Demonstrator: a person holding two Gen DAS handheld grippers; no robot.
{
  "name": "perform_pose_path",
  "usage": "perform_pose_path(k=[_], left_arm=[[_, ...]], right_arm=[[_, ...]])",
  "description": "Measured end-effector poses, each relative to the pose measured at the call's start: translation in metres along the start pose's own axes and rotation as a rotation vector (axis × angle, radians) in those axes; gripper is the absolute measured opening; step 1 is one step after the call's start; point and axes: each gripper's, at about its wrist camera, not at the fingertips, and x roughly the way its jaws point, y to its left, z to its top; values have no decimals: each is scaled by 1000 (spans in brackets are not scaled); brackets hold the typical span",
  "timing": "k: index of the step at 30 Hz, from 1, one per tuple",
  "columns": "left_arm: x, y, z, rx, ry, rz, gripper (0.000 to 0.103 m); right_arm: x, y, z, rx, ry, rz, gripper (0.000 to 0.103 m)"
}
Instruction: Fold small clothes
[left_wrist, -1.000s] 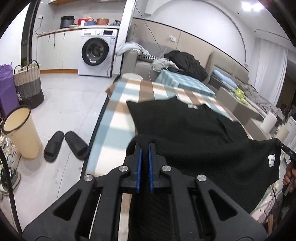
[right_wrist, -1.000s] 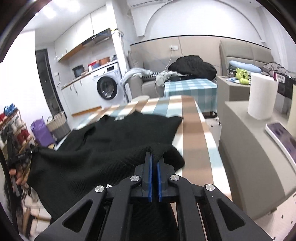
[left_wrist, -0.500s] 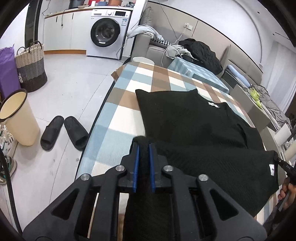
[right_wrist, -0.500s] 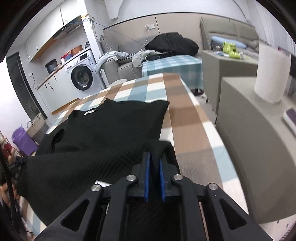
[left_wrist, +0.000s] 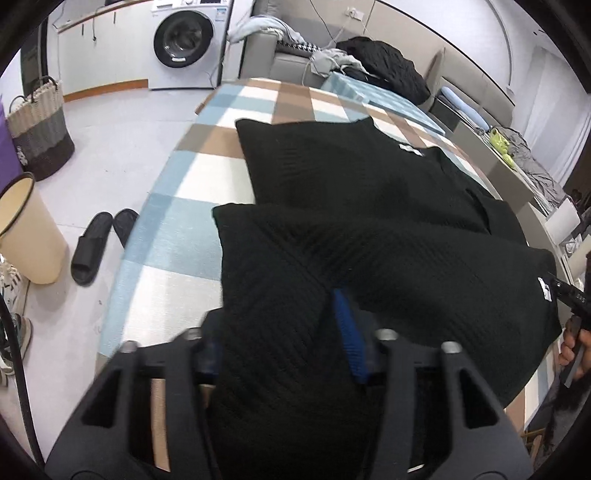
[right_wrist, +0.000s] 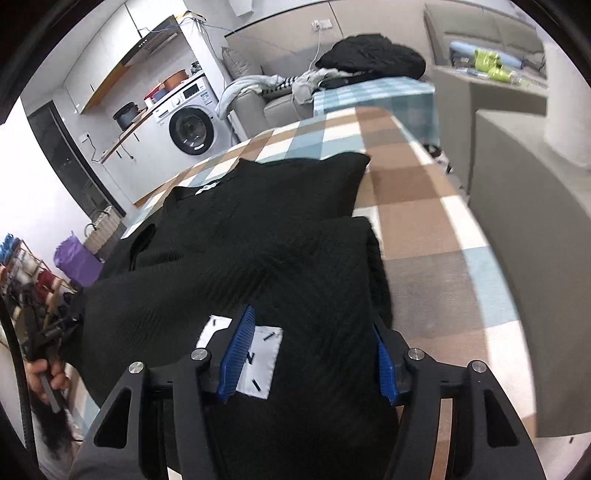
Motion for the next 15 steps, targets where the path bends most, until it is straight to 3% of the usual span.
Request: perform_pose_path(k=[2,5,8,15], left_arm=[[1,-4,-1,19,2,-5,29],[0,-9,-4,53,-4,3,25],[-3,-12,-8,70,-5,6,24],[-16,-13,-21,104,-10,10,24]], right_arm=[[6,3,0,-18,12,-6,41],[8,10,-4,-60,15,-46,33],[5,15,-10,-86,19,-53,27],[-6,22,-24,-124,38,-72,27]])
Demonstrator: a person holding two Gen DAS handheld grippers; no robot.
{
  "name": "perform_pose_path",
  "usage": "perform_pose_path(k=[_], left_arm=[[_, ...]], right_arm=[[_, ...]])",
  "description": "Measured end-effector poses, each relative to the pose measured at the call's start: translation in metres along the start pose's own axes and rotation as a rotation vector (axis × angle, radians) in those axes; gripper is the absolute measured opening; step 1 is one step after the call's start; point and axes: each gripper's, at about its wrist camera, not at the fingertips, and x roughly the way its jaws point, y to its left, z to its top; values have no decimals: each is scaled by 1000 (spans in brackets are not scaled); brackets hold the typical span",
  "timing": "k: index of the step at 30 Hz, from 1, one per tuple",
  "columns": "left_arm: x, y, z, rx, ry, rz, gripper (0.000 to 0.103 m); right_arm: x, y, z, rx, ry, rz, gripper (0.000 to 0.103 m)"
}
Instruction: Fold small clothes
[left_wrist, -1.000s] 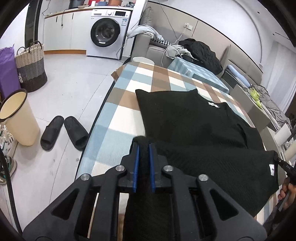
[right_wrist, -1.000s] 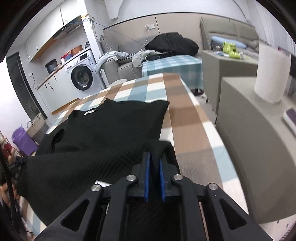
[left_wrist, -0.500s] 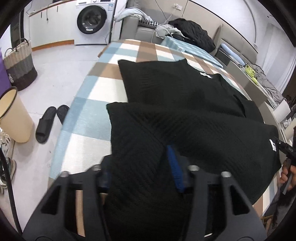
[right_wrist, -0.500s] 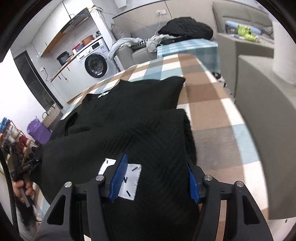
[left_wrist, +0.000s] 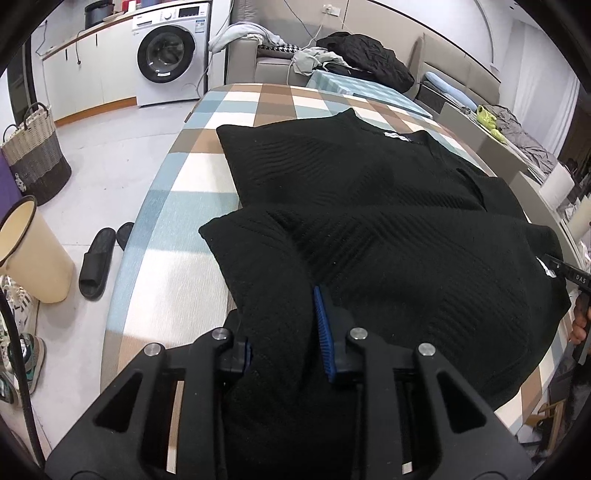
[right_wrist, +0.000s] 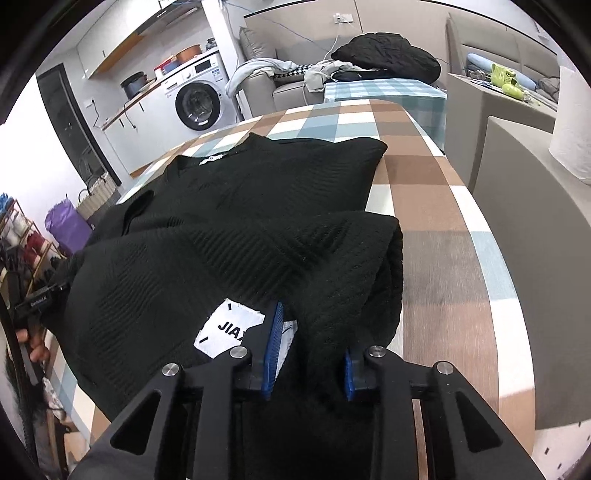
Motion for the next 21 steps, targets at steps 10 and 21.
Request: perform_pose_path(k=[10,21], left_arm=[[-22,3,-25,12,-2,0,24],[-45,15,-35,-27,-33,44,50]], right_arm=[[-17,13,-24,-45,6,-37,27],[-41,-10,-31,25,-57,-21,45]])
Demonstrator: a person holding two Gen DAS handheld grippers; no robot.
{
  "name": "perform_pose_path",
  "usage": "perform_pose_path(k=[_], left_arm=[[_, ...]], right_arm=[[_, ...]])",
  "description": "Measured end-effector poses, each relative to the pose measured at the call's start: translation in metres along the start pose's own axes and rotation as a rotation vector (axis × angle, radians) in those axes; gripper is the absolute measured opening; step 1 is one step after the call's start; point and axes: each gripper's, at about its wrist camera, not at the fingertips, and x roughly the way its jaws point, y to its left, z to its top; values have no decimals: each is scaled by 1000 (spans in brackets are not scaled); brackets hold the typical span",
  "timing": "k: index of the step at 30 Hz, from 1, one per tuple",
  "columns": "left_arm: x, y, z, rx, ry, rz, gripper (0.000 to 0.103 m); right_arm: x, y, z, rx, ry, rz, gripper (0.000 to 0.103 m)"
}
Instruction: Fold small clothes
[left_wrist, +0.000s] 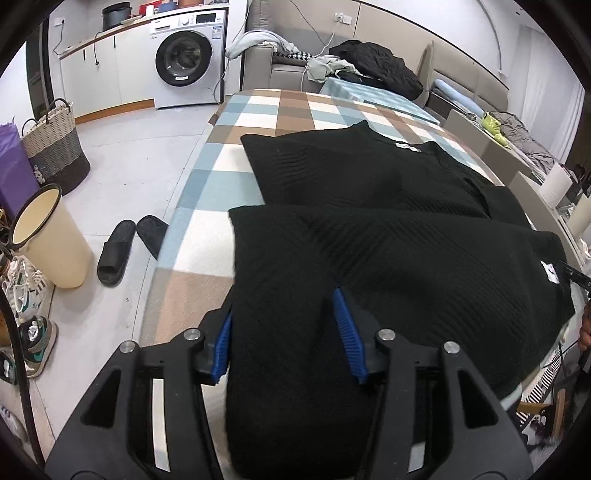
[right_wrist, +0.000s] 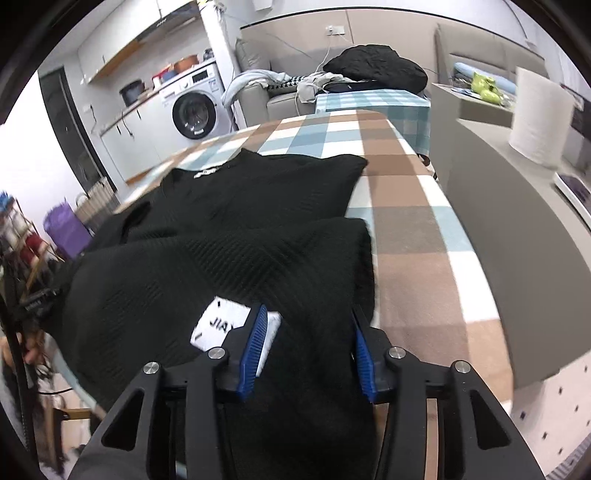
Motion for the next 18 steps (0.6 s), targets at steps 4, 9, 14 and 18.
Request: perform_pose_path(k=[4,9,14,18], left_arm=[[-16,10,-15,-15,-4,6,51],[-32,13,-28,-13,-18,4,51],[-44,10,-32,-7,-43,-8,22],[-50,8,-31,-3,-66,-13,6]], right_arm=[[-26,-13,-16,49,-37,41,48],[-35,-17,-30,54,-46,69,49],[-27,-13,-33,30,-43,83,49],[-21,-11,-30,26,-53,81,47]])
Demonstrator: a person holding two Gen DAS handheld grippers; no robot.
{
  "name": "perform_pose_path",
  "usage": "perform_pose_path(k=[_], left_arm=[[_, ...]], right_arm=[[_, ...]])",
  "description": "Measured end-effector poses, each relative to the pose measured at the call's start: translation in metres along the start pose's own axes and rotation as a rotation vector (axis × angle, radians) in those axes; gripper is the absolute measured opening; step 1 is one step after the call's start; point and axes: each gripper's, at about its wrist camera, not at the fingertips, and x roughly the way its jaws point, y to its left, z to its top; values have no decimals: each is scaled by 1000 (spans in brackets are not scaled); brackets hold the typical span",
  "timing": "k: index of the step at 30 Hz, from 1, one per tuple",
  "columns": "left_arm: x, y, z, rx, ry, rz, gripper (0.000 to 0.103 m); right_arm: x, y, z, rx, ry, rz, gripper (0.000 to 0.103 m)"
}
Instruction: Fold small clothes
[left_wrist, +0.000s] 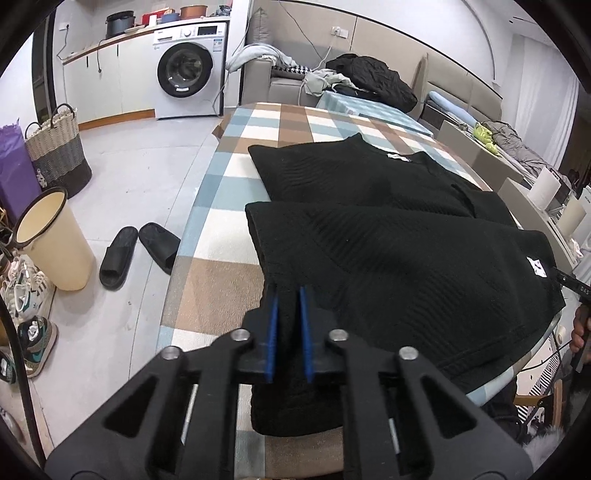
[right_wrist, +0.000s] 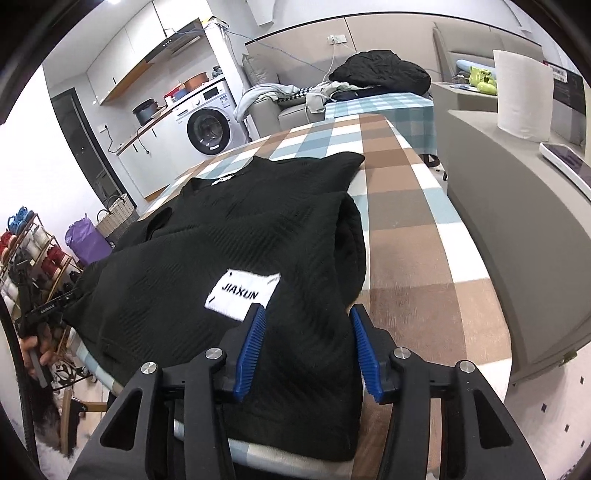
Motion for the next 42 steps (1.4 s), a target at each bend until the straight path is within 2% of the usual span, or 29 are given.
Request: perform_pose_path(k=[2,3,4,5,10,13,16,20,23,27,30,32,35,37,39,42], left_arm=[[-3,0,1,-5,-12,-2,4],[-4,0,3,-9,-21,0,3],[-7,0,5,-12,-33,0,3],[-8,-1,7,-14,-42,0,3],[-17,1,28,-44,-112,-13,3],[-12,1,50,-53,-139,-12,3],[-3,3,77,-67,-167,-14,3],[23,15,106,-105,-151,-10,3],[52,24,114,-131,-94,-18,3],[82,30,102,-152,-10,-21,3],[88,29,92,-154,21,-2,5],[84,29,88,-148,23,5,10],[72,29,80,-156,25,21,29],[64,30,72,-180,26,17,45],[53,31,64,-194,29,9,50],[43,26,53,-195,35,1,52]], right_arm=[[3,3,2,-22,-6,-20,24],[3,5,3,-34,-10,-42,20],[2,6,4,-42,-17,-53,11],[0,8,6,-56,-30,-50,6],[-22,16,26,-73,-145,-43,5],[-24,18,52,-55,-210,-41,5],[-15,19,78,-23,-237,-40,5],[5,16,109,24,-259,-53,5],[28,8,118,55,-218,-86,5],[64,-5,112,78,-109,-137,5],[77,-17,104,121,-38,-138,13],[70,-21,98,145,-39,-117,27],[46,-23,86,161,-72,-89,41],[29,-23,76,174,-82,-60,41],[14,-22,63,194,-78,-19,42],[0,-22,45,231,-52,41,46]])
